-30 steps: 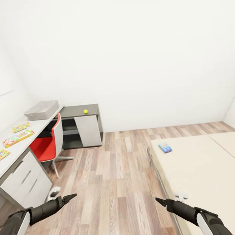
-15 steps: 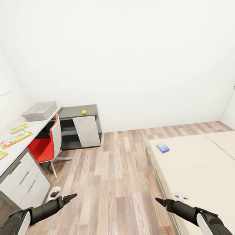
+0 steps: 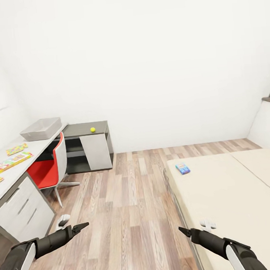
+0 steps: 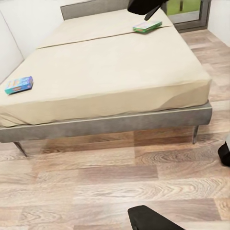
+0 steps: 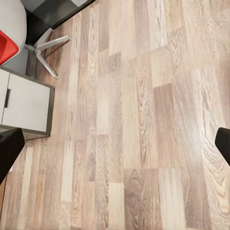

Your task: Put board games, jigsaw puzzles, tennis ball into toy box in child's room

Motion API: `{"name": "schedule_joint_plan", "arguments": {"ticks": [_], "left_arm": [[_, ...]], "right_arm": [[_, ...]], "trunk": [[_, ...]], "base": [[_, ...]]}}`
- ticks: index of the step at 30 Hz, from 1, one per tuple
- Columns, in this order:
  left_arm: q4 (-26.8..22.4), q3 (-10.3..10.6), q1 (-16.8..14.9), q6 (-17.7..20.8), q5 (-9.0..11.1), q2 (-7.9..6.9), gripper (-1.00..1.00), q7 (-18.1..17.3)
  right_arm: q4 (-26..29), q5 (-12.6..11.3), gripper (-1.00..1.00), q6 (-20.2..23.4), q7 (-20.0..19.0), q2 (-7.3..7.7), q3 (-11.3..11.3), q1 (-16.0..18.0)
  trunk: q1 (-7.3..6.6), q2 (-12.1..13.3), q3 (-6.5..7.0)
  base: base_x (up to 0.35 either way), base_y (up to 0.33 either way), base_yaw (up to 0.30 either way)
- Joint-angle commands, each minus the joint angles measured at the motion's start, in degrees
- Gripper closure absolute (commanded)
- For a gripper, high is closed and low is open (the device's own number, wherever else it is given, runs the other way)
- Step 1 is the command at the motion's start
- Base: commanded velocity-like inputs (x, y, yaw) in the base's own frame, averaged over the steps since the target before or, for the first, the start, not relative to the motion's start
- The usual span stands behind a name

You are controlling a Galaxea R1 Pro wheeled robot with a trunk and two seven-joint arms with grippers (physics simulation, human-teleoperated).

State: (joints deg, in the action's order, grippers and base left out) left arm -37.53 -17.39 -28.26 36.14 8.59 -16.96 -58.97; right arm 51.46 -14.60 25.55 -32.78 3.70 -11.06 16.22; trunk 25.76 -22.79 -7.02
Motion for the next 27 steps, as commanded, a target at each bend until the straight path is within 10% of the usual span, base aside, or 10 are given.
{"name": "schedule_joint_plan", "arguments": {"ticks": [1,27], "left_arm": [[0.01,-0.04,-0.05,0.42,0.20,0.00,-1.00,-0.11],[0.01,-0.02,-0.05,0.42,0.20,0.13,-1.00,-0.09]], "right_arm": [[0.03,-0.43,-1.00,0.48,-0.10,-0.01,-0.10,0.04],[0.13,-0.34,-1.00,0.46,-0.01,-0.03,-0.10,0.04]], "trunk": [[0.03,-0.13,-0.12],[0.03,-0.13,-0.12]], "base": [[-0.083,-0.002,-0.006],[-0.019,-0.030,0.017]]}}
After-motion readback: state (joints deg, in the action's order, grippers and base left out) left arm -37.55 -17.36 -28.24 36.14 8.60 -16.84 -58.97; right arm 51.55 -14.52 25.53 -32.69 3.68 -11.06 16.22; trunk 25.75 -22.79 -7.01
